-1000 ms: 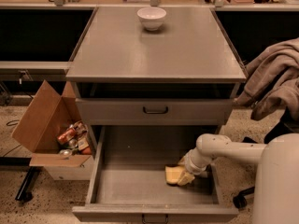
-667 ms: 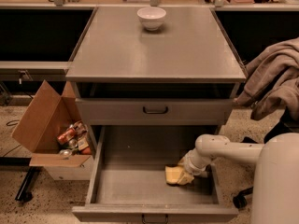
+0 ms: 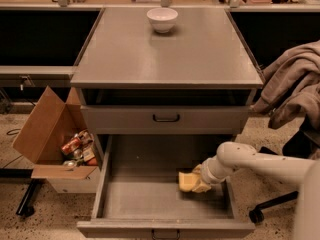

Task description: Pick sponge from middle drawer and place on counter

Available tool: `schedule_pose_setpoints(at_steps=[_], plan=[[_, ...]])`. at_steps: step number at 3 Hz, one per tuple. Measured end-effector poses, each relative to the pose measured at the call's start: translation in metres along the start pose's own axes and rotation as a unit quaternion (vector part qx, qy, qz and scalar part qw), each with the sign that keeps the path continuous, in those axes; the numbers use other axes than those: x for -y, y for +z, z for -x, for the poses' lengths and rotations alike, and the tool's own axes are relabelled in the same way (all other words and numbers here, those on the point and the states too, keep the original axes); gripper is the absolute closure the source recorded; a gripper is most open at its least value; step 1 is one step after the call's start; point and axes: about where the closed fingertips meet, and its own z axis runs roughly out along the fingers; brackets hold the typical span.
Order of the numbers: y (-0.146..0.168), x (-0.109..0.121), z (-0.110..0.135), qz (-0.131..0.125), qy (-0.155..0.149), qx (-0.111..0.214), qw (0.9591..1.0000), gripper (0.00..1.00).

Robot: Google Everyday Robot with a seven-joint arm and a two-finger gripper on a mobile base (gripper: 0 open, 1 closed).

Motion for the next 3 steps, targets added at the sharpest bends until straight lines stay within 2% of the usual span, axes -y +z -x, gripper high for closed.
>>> schedule_pose_setpoints(at_steps=[1, 2, 3], plan=[[-0.103, 0.003, 0.031, -0.052, -0.021, 0.066, 0.9963, 1.0], [-0.181, 0.003, 0.051, -0.075, -0.025, 0.088, 0.993, 1.0], [-0.183, 0.002, 0.052, -0.074, -0.024, 0.09, 0.9928, 1.0]])
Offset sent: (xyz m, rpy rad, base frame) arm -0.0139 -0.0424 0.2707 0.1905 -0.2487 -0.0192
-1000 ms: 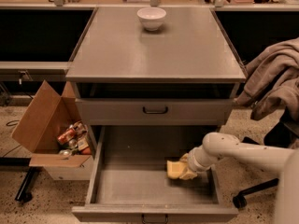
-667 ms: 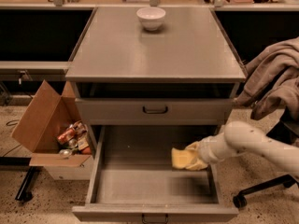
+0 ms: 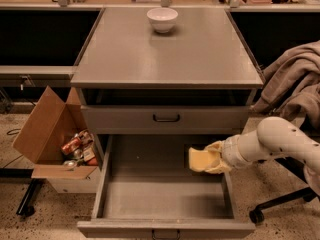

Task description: Pick sponge from middle drawer and place on counter

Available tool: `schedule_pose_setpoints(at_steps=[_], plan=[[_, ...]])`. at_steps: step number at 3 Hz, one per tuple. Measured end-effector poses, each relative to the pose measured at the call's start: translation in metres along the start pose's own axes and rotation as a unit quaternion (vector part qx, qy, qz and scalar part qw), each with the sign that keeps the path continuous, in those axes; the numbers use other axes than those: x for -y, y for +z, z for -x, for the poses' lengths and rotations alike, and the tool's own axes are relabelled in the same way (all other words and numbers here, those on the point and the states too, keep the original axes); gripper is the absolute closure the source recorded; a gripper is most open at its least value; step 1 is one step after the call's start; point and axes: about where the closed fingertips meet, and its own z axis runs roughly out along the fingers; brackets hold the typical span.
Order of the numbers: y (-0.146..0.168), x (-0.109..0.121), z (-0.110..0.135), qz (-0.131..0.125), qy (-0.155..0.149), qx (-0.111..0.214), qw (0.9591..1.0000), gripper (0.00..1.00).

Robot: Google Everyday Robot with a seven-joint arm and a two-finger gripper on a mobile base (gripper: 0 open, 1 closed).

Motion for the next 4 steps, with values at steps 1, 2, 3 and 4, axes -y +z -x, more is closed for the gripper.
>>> schedule_pose_setpoints(at_steps=[1, 2, 3, 4], plan=[[-0.034, -0.006, 0.048, 0.001, -0.046, 0.005, 0.9989, 1.0], [-0.105, -0.018, 0.143, -0.009, -0.135, 0.016, 0.9907, 1.0], [-0.105, -0.018, 0.143, -0.009, -0.134, 0.016, 0.9907, 1.0], [-0.106, -0.013, 0.143, -0.014, -0.129, 0.019, 0.9914, 1.0]])
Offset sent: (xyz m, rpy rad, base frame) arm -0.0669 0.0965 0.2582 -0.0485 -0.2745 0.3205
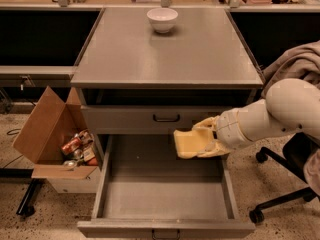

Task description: Pick sponge from middle drawer and place on counter

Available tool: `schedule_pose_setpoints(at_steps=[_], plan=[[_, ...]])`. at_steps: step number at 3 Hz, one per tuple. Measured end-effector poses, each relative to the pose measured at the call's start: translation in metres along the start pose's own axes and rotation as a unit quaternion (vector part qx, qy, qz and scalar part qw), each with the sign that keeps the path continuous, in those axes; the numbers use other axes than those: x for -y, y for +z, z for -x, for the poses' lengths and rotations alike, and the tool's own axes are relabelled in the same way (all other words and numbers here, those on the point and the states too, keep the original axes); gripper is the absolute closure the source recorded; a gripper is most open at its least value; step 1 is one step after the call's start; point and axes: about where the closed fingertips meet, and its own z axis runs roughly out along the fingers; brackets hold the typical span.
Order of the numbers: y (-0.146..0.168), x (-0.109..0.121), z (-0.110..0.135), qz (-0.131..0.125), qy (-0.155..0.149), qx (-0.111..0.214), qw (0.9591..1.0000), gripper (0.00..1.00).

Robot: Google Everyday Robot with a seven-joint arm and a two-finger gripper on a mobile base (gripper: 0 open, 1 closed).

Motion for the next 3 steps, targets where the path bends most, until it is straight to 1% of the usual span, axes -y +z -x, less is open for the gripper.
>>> schedule_pose_setpoints(at_steps=[1, 2, 3], plan=[[-0.015, 0.035, 0.007, -0.027, 0.001, 0.0, 0.9996, 1.0], [-0.039, 0.093, 0.022, -0.059, 0.007, 0.002, 0.9982, 1.0], [-0.07, 0.167, 0.054, -0.109, 0.0, 0.018, 0.9938, 1.0]])
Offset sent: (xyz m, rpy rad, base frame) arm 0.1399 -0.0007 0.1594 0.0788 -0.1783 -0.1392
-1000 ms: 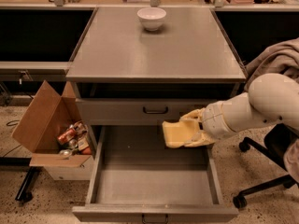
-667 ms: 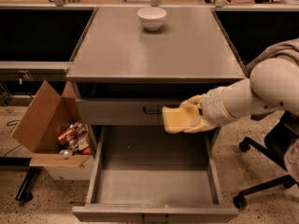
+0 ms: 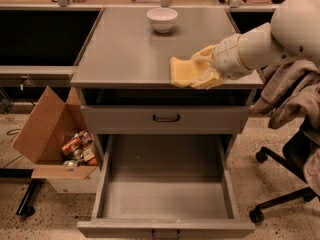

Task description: Pick sponge from middle drawer and place on counter

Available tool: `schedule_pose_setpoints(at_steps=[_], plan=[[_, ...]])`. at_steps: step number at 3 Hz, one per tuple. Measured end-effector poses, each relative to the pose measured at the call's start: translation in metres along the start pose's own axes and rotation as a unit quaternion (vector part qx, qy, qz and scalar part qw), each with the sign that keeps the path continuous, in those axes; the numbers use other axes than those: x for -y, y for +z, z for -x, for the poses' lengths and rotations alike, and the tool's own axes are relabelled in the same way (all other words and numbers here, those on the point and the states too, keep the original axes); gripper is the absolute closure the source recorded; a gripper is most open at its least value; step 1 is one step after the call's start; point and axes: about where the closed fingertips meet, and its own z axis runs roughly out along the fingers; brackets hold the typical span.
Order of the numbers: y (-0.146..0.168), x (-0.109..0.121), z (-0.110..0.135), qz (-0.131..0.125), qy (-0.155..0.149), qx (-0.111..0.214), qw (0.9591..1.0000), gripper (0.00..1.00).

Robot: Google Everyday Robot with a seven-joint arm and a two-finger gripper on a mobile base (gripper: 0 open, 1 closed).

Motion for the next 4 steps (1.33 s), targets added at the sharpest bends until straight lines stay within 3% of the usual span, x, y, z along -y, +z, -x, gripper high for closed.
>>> schedule_pose_setpoints(at_steps=[2, 3, 4], plan=[[0.003, 0.011, -0.003, -0.011, 0.017, 0.004, 0.9998, 1.0], [0.024, 0.041, -0.019, -0.007, 0.044, 0.003, 0.999, 1.0], [0.045, 0.092, -0.021, -0.026, 0.067, 0.022, 0.9972, 1.0]])
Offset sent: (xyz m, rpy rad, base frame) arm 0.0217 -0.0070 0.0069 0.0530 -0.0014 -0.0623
